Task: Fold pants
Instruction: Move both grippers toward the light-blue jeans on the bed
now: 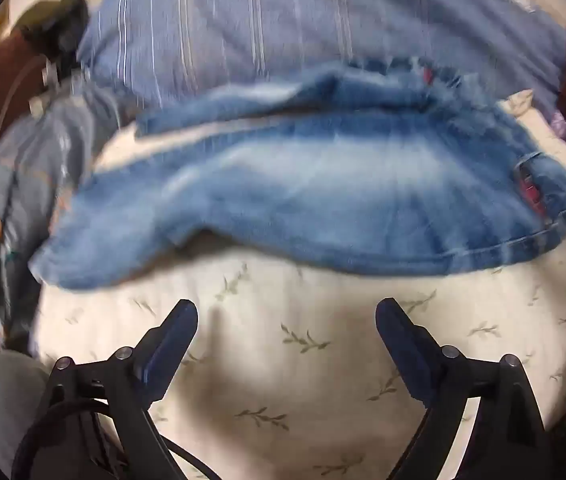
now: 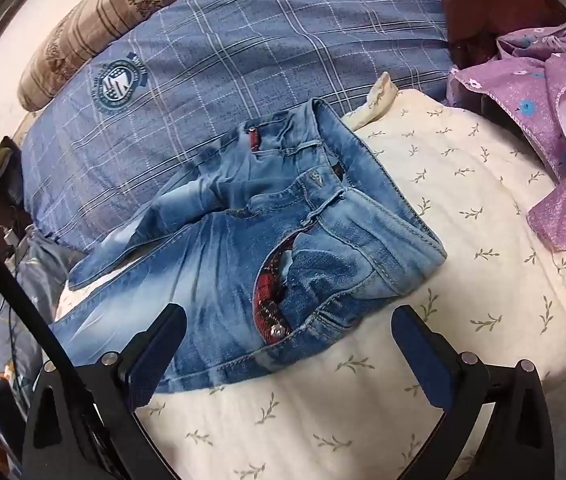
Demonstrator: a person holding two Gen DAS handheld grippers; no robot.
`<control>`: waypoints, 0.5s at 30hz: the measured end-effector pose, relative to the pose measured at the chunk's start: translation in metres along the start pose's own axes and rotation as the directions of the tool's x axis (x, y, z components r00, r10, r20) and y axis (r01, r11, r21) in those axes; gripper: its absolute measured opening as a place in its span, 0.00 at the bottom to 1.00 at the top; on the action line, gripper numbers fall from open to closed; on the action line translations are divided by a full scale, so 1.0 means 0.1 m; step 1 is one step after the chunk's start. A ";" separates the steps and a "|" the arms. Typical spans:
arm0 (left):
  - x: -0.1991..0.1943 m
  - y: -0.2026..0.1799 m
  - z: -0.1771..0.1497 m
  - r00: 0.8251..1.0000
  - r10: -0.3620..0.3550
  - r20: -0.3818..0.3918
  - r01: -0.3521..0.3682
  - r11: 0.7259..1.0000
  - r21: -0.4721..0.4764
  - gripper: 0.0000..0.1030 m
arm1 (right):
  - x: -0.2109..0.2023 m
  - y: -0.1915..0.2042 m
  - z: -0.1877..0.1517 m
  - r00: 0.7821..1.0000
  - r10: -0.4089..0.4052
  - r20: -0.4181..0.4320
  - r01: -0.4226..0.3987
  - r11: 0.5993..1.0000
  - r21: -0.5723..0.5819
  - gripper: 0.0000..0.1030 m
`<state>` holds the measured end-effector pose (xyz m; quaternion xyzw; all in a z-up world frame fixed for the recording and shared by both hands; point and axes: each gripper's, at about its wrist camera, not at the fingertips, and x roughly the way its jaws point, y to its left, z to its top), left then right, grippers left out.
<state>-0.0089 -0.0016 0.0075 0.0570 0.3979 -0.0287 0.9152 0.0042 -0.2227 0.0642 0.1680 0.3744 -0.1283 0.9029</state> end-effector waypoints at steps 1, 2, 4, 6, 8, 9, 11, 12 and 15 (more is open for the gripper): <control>-0.11 -0.01 -0.03 0.999 0.000 0.032 0.000 1.000 -0.002 0.90 | -0.02 0.00 0.00 1.000 0.005 -0.007 -0.005 1.000 -0.002 1.00; -0.22 -0.01 -0.07 0.998 0.003 0.057 -0.002 1.000 -0.014 0.90 | -0.05 -0.01 0.00 1.000 0.015 -0.013 -0.015 1.000 -0.005 1.00; -0.38 0.00 -0.19 0.997 -0.015 0.081 0.018 0.999 -0.043 0.90 | -0.15 -0.02 -0.01 0.999 0.035 -0.009 -0.035 0.999 -0.008 1.00; -0.43 0.06 -0.18 0.996 -0.014 0.087 0.020 0.998 -0.067 0.90 | -0.25 -0.01 -0.05 0.999 0.051 0.000 -0.051 0.998 -0.029 1.00; -0.45 0.16 -0.14 0.998 -0.034 0.054 0.038 0.996 -0.077 0.90 | -0.32 -0.02 -0.09 0.999 0.052 -0.002 -0.052 0.998 -0.038 1.00; -0.49 0.17 -0.11 0.997 -0.046 0.058 0.051 0.996 -0.077 0.90 | -0.35 -0.03 -0.11 0.998 0.056 -0.007 -0.056 0.998 -0.033 1.00; -0.48 0.19 -0.07 0.999 -0.048 0.021 0.050 0.997 -0.065 0.90 | -0.39 -0.06 -0.12 0.998 0.053 -0.015 -0.053 0.998 -0.017 0.99; -0.48 0.22 -0.05 0.999 -0.048 0.018 0.049 0.997 -0.064 0.90 | -0.41 -0.09 -0.12 0.999 0.051 -0.016 -0.051 0.999 -0.009 0.98; -0.40 0.29 -0.01 0.998 -0.053 -0.016 0.052 0.996 -0.068 0.90 | -0.43 -0.18 -0.12 0.999 0.044 -0.022 -0.043 0.999 0.020 0.97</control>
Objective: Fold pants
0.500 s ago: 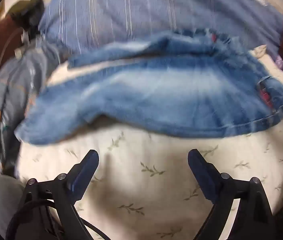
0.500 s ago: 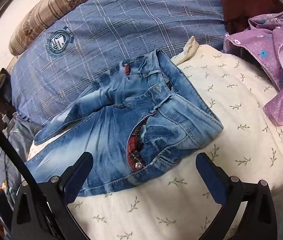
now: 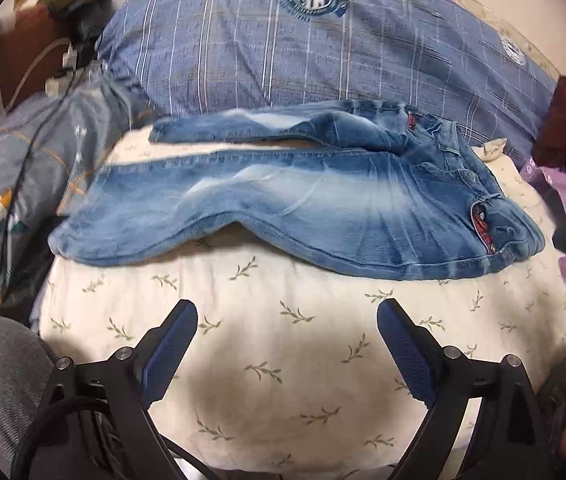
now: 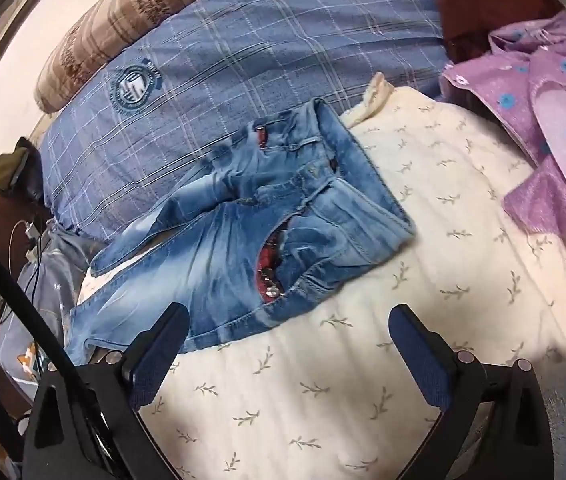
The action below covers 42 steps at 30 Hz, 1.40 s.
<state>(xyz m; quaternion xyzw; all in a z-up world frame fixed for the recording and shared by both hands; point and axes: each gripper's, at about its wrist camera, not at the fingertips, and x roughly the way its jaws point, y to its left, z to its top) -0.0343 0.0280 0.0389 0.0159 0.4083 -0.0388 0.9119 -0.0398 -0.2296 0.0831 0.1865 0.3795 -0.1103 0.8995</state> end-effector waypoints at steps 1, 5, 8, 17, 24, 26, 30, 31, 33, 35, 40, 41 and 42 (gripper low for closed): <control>0.04 0.04 0.01 1.000 -0.008 -0.010 0.008 1.000 -0.019 0.90 | 0.01 -0.04 0.00 1.000 -0.002 -0.006 0.002 1.000 0.011 0.95; 0.21 0.20 0.08 0.997 -0.047 -0.058 0.039 0.992 -0.120 0.89 | 0.09 -0.14 -0.02 0.999 0.002 -0.050 0.001 0.998 0.058 0.91; 0.35 0.29 0.07 0.990 -0.103 -0.098 0.081 0.976 -0.203 0.89 | 0.15 -0.20 -0.01 0.997 0.019 -0.071 -0.012 0.995 0.099 0.90; 0.95 0.31 0.57 0.960 -0.221 -0.174 0.165 0.943 -0.289 0.87 | 0.63 -0.51 0.50 0.977 -0.033 -0.212 0.075 0.978 0.196 0.91; 1.37 0.37 0.61 0.956 -0.232 -0.180 0.159 0.924 -0.348 0.60 | 1.00 -0.67 0.57 0.971 -0.047 -0.235 0.098 0.972 0.211 0.57; 1.43 0.37 0.60 0.954 -0.245 -0.172 0.176 0.923 -0.342 0.40 | 0.98 -0.64 0.60 0.973 -0.057 -0.223 0.101 0.976 0.192 0.46; 1.53 0.36 0.53 0.957 -0.208 -0.201 0.129 0.929 -0.347 0.17 | 0.88 -0.68 0.57 0.975 -0.008 -0.222 0.055 0.977 0.205 0.20; 1.52 0.34 0.52 0.955 -0.219 -0.200 0.140 0.927 -0.347 0.10 | 0.84 -0.67 0.57 0.976 -0.005 -0.218 0.049 0.979 0.196 0.18; 1.50 0.29 0.51 0.957 -0.202 -0.207 0.128 0.937 -0.324 0.05 | 0.76 -0.65 0.58 0.979 -0.011 -0.202 0.049 0.981 0.188 0.16; 1.41 0.28 0.54 0.954 -0.212 -0.212 0.136 0.937 -0.323 0.05 | 0.61 -0.69 0.57 0.984 0.006 -0.180 0.035 0.974 0.224 0.15; 1.14 0.26 0.41 0.947 -0.222 -0.233 0.144 0.940 -0.311 0.05 | 0.21 -0.75 0.30 0.985 -0.050 -0.163 0.092 0.961 0.260 0.16; 1.14 0.24 0.35 0.943 -0.216 -0.252 0.136 0.944 -0.302 0.08 | 0.21 -0.72 0.26 0.982 -0.084 -0.167 0.123 0.962 0.244 0.16; 1.12 0.23 0.28 0.941 -0.204 -0.269 0.122 0.949 -0.290 0.09 | 0.26 -0.69 0.23 0.977 -0.114 -0.182 0.153 0.964 0.219 0.23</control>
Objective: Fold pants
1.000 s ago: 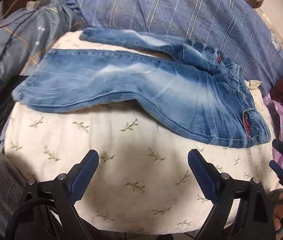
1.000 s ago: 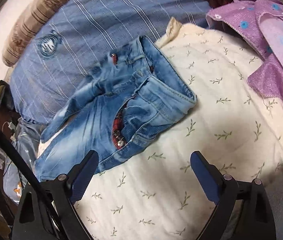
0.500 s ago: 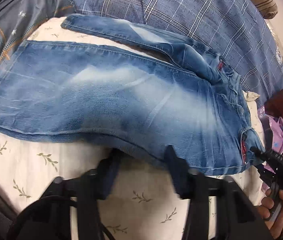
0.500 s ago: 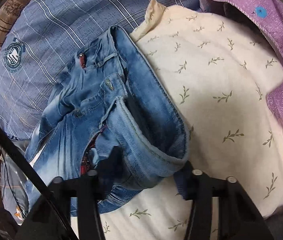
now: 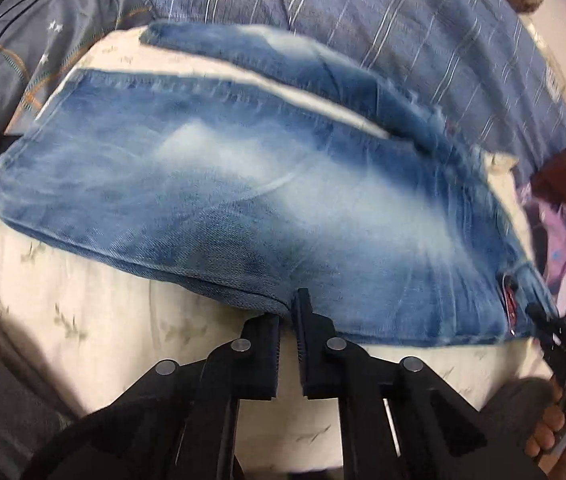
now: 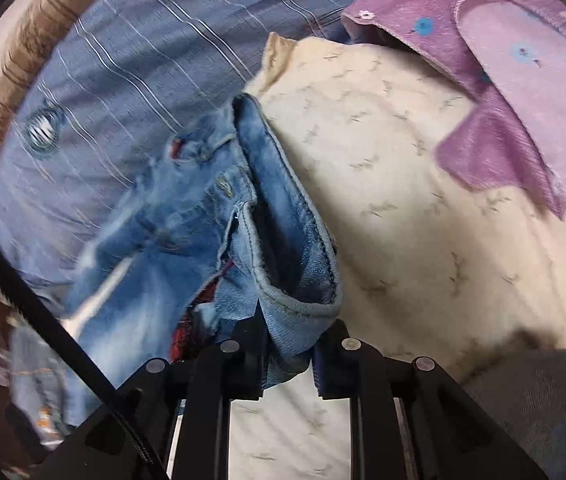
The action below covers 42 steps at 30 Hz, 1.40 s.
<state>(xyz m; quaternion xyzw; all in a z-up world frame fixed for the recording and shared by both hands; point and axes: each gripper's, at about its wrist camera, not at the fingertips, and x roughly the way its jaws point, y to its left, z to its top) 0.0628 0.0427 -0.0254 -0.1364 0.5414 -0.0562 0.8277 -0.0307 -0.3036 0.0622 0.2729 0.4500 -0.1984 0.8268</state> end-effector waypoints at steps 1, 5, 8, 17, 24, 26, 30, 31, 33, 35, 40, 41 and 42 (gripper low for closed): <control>0.00 0.00 -0.02 1.000 0.010 -0.003 -0.010 1.000 -0.004 0.13 | 0.10 0.05 -0.02 0.999 -0.041 -0.024 0.041 0.999 -0.032 0.31; -0.18 -0.03 -0.04 0.998 0.031 0.054 -0.031 1.000 -0.003 0.45 | 0.04 0.17 -0.05 0.993 -0.116 0.023 0.117 0.990 -0.076 0.61; -0.36 -0.14 -0.14 0.990 0.073 0.119 -0.079 0.996 0.045 0.49 | -0.29 0.33 -0.06 0.972 -0.166 0.167 0.188 0.973 -0.131 0.79; -0.97 -0.63 0.07 0.980 0.018 0.200 -0.050 0.987 0.153 0.64 | -0.33 0.85 0.26 0.984 0.173 0.035 -0.158 0.953 -0.260 0.82; -0.71 -1.10 0.91 0.981 -0.063 0.183 0.033 0.985 0.167 0.70 | 0.19 1.09 1.01 0.983 0.182 -0.032 -0.185 0.957 -0.223 0.83; -0.44 -1.16 1.05 0.983 -0.062 0.176 0.029 0.982 0.187 0.70 | 0.43 1.08 1.23 0.986 0.159 -0.049 -0.166 0.963 -0.214 0.85; -0.05 -0.96 0.99 0.983 -0.074 0.170 0.047 0.986 0.157 0.68 | 1.06 1.09 1.71 0.994 0.039 -0.098 -0.064 0.960 -0.272 0.86; 0.00 -0.92 0.95 0.982 -0.073 0.173 0.050 0.990 0.135 0.68 | 1.24 1.07 1.85 0.995 0.012 -0.097 -0.038 0.961 -0.272 0.86; 0.02 -0.84 0.91 0.985 -0.077 0.154 0.057 0.990 0.127 0.68 | 1.48 1.05 2.07 0.996 -0.012 -0.091 -0.013 0.962 -0.273 0.86; 0.03 -0.82 0.97 0.986 -0.079 0.150 0.059 0.990 0.129 0.69 | 1.73 1.08 2.26 0.995 -0.032 -0.095 0.005 0.963 -0.270 0.87; 0.04 -0.78 0.97 0.985 -0.093 0.143 0.076 0.990 0.120 0.69 | 2.16 1.28 2.36 0.984 -0.130 -0.118 0.088 0.948 -0.307 0.63; 0.03 -0.75 0.95 0.985 -0.097 0.143 0.082 0.990 0.111 0.69 | 2.12 1.36 2.30 0.981 -0.163 -0.101 0.122 0.939 -0.321 0.59; 0.02 -0.75 0.95 0.984 -0.103 0.146 0.088 0.990 0.107 0.69 | 2.05 1.43 2.26 0.981 -0.180 -0.074 0.145 0.930 -0.339 0.52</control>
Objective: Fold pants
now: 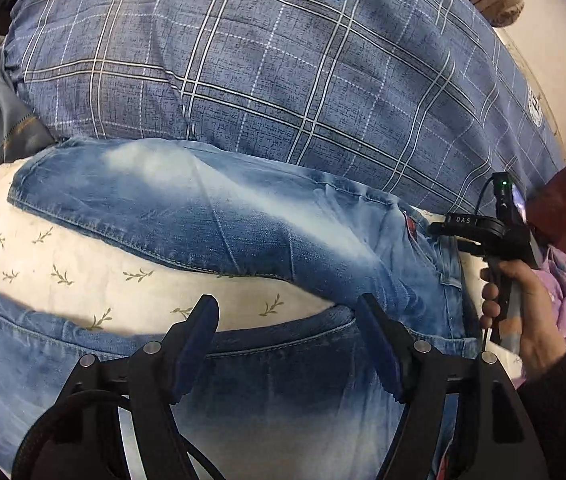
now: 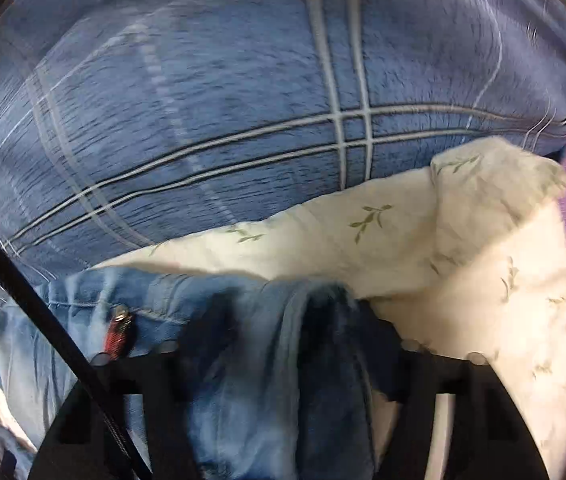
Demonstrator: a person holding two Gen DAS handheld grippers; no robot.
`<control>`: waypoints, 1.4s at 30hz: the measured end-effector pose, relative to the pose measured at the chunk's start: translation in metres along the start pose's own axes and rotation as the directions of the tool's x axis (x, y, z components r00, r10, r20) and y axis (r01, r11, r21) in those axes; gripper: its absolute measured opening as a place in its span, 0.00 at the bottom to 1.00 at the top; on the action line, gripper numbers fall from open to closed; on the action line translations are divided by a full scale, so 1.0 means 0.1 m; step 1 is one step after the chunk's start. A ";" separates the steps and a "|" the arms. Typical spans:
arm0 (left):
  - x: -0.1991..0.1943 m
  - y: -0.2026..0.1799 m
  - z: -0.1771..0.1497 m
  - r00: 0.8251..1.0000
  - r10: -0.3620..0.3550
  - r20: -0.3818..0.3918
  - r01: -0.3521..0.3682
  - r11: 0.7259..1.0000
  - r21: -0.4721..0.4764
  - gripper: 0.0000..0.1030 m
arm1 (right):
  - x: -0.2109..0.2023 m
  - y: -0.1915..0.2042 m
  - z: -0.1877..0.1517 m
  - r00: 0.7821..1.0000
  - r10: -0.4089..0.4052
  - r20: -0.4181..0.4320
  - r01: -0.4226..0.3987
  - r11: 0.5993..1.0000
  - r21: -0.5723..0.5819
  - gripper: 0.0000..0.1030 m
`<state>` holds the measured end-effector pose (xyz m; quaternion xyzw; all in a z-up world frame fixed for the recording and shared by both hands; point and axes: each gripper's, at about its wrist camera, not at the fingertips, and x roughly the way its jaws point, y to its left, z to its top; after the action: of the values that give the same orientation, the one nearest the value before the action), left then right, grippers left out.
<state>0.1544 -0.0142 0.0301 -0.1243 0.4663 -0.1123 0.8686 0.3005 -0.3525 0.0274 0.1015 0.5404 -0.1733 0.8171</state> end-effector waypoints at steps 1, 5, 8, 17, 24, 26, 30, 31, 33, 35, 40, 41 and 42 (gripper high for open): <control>0.00 -0.01 0.02 1.000 -0.003 0.005 0.003 1.000 -0.006 0.69 | -0.10 0.08 -0.03 0.999 -0.025 0.026 0.026 0.999 -0.030 0.34; -0.09 0.08 -0.04 0.999 -0.012 0.032 0.012 1.000 -0.017 0.69 | -0.78 0.23 -0.28 0.992 -0.005 0.128 0.017 0.995 -0.093 0.14; -0.10 0.11 -0.07 0.999 -0.017 0.049 0.018 1.000 -0.026 0.69 | -1.27 0.24 -0.58 0.977 0.076 0.198 -0.054 0.992 -0.112 0.13; -0.22 0.29 -0.23 0.987 -0.149 0.056 0.152 0.987 -0.047 0.69 | -1.69 -0.01 -1.58 0.918 0.247 0.309 -0.264 0.964 0.013 0.13; 0.05 0.35 0.05 0.987 -0.158 0.009 0.157 0.975 -0.158 0.70 | -1.62 -0.17 -1.65 0.911 0.308 0.275 -0.334 0.941 0.054 0.13; 0.24 0.31 0.15 0.988 -0.154 -0.030 0.147 0.976 -0.160 0.70 | -1.59 -0.22 -1.69 0.908 0.327 0.262 -0.355 0.932 0.066 0.13; 0.70 0.31 0.31 0.987 -0.106 -0.119 0.084 0.981 -0.174 0.70 | -1.47 -0.20 -1.68 0.925 0.287 0.248 -0.307 0.951 0.045 0.13; 0.85 0.34 0.30 0.984 -0.086 -0.153 0.057 0.982 -0.182 0.67 | -1.43 -0.23 -1.66 0.923 0.306 0.235 -0.327 0.943 0.055 0.13; 1.03 0.44 0.28 0.981 -0.054 -0.185 0.017 0.981 -0.195 0.49 | -1.41 -0.28 -1.61 0.917 0.310 0.253 -0.333 0.941 0.057 0.13; 1.18 0.48 0.27 0.973 -0.039 -0.226 -0.003 0.983 -0.183 0.24 | -1.37 -0.32 -1.49 0.910 0.331 0.252 -0.358 0.931 0.070 0.13; 1.11 0.60 0.37 0.981 -0.071 -0.183 0.036 0.982 -0.188 0.05 | -1.27 -0.30 -1.35 0.904 0.379 0.197 -0.392 0.920 0.027 0.21; 1.06 0.57 0.37 0.982 -0.075 -0.172 0.043 0.983 -0.181 0.04 | -1.26 -0.34 -1.36 0.899 0.405 0.168 -0.416 0.909 0.030 0.22; 1.07 0.57 0.37 0.983 -0.076 -0.167 0.047 0.984 -0.170 0.04 | -1.26 -0.39 -1.37 0.893 0.427 0.144 -0.436 0.899 0.033 0.34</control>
<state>0.2475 0.0105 -0.0526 -0.2000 0.5436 -0.1105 0.8077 0.1241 -0.3180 0.0892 0.2335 0.4428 -0.0113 0.8656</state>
